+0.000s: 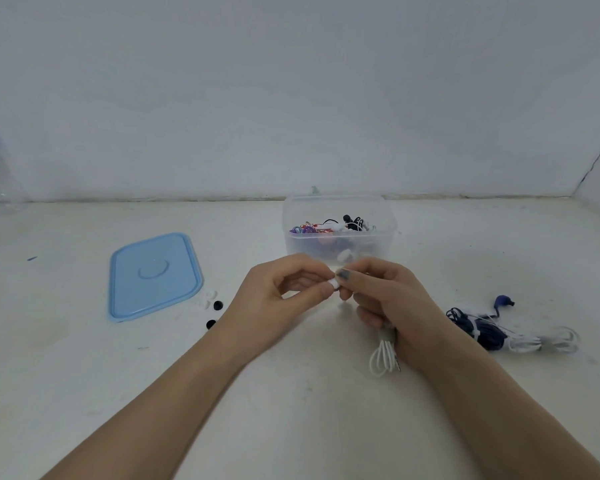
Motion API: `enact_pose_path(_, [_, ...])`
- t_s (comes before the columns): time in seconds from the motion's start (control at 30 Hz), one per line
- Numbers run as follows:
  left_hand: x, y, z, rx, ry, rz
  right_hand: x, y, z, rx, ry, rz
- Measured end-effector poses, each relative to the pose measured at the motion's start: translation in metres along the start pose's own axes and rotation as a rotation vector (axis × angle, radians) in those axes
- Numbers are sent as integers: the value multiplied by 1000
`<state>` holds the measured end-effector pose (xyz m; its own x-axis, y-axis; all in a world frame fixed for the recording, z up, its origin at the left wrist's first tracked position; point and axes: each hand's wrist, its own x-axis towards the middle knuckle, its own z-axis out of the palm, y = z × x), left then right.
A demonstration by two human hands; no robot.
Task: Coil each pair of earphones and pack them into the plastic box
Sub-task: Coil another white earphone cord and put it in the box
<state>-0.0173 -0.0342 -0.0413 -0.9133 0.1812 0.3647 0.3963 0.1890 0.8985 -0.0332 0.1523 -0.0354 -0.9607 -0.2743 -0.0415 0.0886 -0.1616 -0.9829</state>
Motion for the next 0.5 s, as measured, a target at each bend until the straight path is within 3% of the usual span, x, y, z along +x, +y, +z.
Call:
enact_pose_path(0.23, [2, 1, 3, -189, -31, -67, 0, -2, -2, 39, -43, 49])
enact_pose_path(0.5, [1, -1, 6, -98, 29, -65, -1, -3, 4, 26, -3, 44])
